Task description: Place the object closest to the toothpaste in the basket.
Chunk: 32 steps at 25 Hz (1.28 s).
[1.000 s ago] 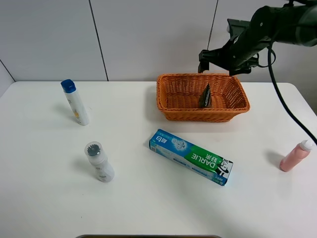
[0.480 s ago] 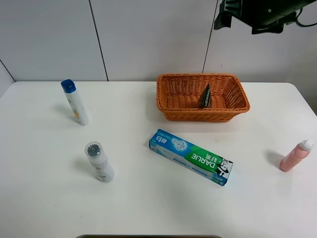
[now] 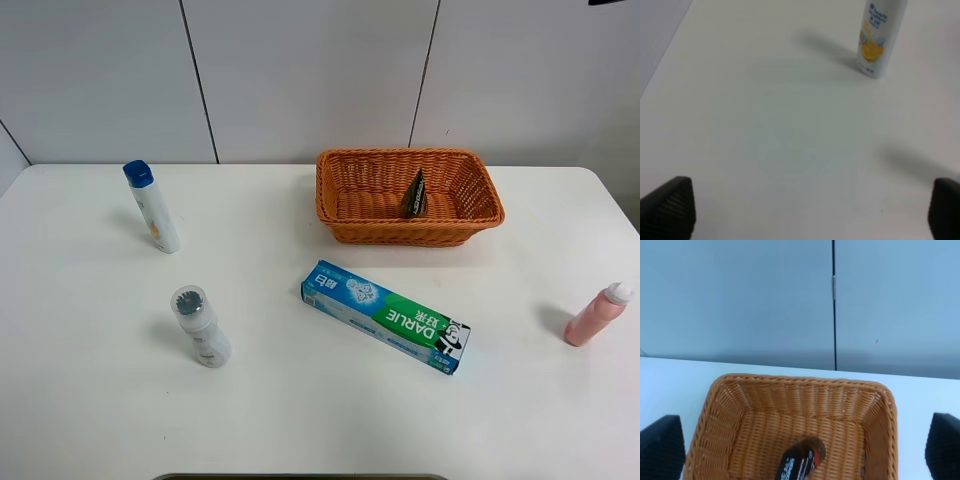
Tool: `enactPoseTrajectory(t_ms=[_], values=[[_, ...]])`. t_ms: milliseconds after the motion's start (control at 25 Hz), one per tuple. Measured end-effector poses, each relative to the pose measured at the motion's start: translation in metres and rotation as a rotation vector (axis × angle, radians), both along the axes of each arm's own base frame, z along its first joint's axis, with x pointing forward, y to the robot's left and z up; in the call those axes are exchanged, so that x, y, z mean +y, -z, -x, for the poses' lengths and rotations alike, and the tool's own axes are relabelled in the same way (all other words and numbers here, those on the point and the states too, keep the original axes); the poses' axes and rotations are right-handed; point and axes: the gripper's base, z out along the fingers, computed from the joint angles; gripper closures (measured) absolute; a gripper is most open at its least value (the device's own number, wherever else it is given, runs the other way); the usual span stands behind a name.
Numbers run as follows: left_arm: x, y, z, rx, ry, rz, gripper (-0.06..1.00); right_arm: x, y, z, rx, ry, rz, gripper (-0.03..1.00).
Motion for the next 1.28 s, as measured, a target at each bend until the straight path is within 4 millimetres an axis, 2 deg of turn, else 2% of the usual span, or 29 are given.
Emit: enactPoseTrajectory(t_ms=[520, 920, 1080, 1280], values=[[0.000, 0.000, 0.000, 0.000, 0.001, 0.001, 0.00, -0.016, -0.040, 0.083, -0.035, -0.058, 0.084, -0.02], [0.000, 0.000, 0.000, 0.000, 0.001, 0.001, 0.00, -0.035, -0.062, 0.178, -0.068, -0.093, 0.139, -0.02], [0.000, 0.000, 0.000, 0.000, 0.000, 0.001, 0.00, -0.043, -0.070, 0.215, -0.144, -0.088, 0.128, -0.02], [0.000, 0.000, 0.000, 0.000, 0.000, 0.001, 0.00, -0.052, -0.060, 0.255, -0.211, -0.080, 0.127, -0.02]])
